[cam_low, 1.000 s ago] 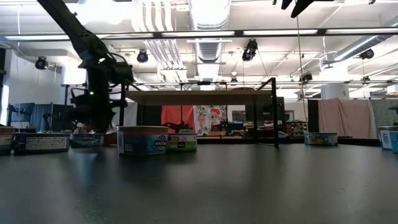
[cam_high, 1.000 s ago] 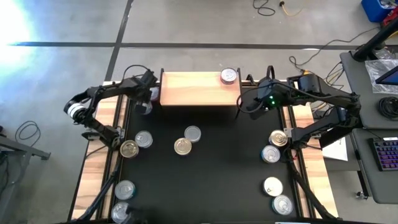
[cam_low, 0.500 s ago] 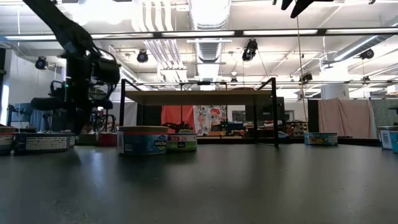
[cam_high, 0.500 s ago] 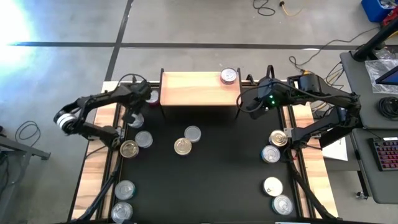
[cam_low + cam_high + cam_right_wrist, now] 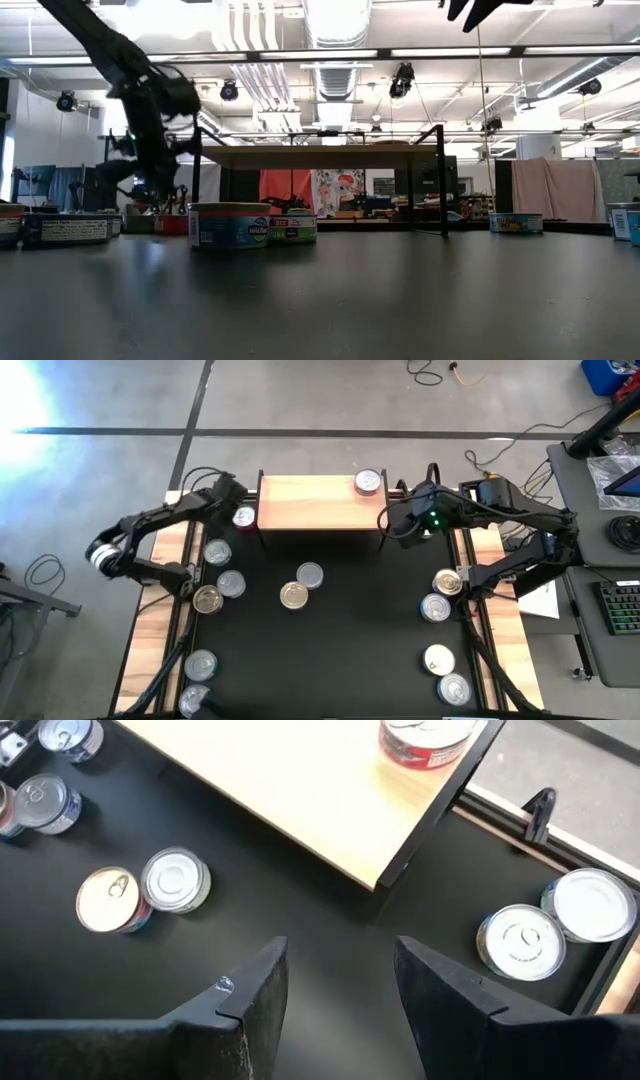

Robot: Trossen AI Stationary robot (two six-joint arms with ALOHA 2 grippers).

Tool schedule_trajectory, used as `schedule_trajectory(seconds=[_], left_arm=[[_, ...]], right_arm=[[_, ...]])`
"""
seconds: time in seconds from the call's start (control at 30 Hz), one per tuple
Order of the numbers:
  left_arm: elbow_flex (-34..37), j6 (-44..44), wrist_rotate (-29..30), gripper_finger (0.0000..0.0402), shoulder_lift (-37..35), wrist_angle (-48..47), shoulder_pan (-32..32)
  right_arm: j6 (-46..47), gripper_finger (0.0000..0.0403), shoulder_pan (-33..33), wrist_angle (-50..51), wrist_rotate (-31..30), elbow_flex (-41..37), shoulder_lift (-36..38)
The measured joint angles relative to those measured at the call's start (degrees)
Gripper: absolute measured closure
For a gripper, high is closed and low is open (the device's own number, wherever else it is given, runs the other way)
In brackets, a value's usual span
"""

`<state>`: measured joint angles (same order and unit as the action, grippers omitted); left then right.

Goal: Stack canned seafood by type on shelf
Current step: Stack the red tuna can on top of the other red tuna can on the shelf

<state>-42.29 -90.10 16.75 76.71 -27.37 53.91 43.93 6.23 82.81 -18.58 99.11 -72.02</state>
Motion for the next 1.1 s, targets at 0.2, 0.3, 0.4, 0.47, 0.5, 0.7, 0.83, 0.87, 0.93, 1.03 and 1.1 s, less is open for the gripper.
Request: schedule_trajectory(seconds=[0.2,0.3,0.4,0.47,0.5,0.7,0.83,0.87,0.93,1.03,1.1], left_arm=[[-0.24,-0.57,-6.38,0.04,8.97,9.1,-0.24],[-0.6,-0.86,-7.06,0.04,10.2,9.06,-0.28],[-0.73,0.53,-7.08,0.04,9.48,3.59,-0.48],[-0.62,2.0,-7.01,0.04,7.94,-2.25,-0.79],[-0.55,2.39,-6.91,0.04,6.92,-5.21,-1.09],[2.73,1.99,-7.25,0.04,-2.86,-16.47,-3.86],[6.56,0.41,-7.33,0.04,-9.96,-22.69,-7.02],[7.87,0.06,-7.63,0.04,-11.63,-24.33,-7.75],[10.22,-1.28,-8.68,0.04,-15.0,-25.76,-9.42],[13.48,-2.1,-9.84,0.04,-19.56,-25.68,-13.33],[14.34,-4.01,-10.01,0.04,-21.04,-24.97,-16.23]], right_arm=[[0.97,0.0227,-0.03,-0.09,1.04,0.0,-0.44],[1.47,0.0227,-0.01,-0.15,2.56,0.0,-0.53],[1.47,0.0227,0.0,-0.18,3.59,0.0,-0.66],[1.36,0.0227,0.06,-0.27,3.79,0.0,-0.87],[1.17,0.0227,0.08,-0.44,3.94,0.0,-0.99],[1.14,0.0227,0.08,-0.83,4.11,0.0,-1.47],[2.53,0.0227,0.08,-1.11,4.86,0.0,-2.03],[2.53,0.0227,0.08,-1.3,5.32,0.0,-2.07],[2.57,0.0227,0.08,-1.34,5.57,0.0,-2.11],[2.77,0.0227,0.04,-1.95,5.58,0.0,-2.11],[2.99,0.0227,0.04,-2.48,5.61,0.0,-2.11]])
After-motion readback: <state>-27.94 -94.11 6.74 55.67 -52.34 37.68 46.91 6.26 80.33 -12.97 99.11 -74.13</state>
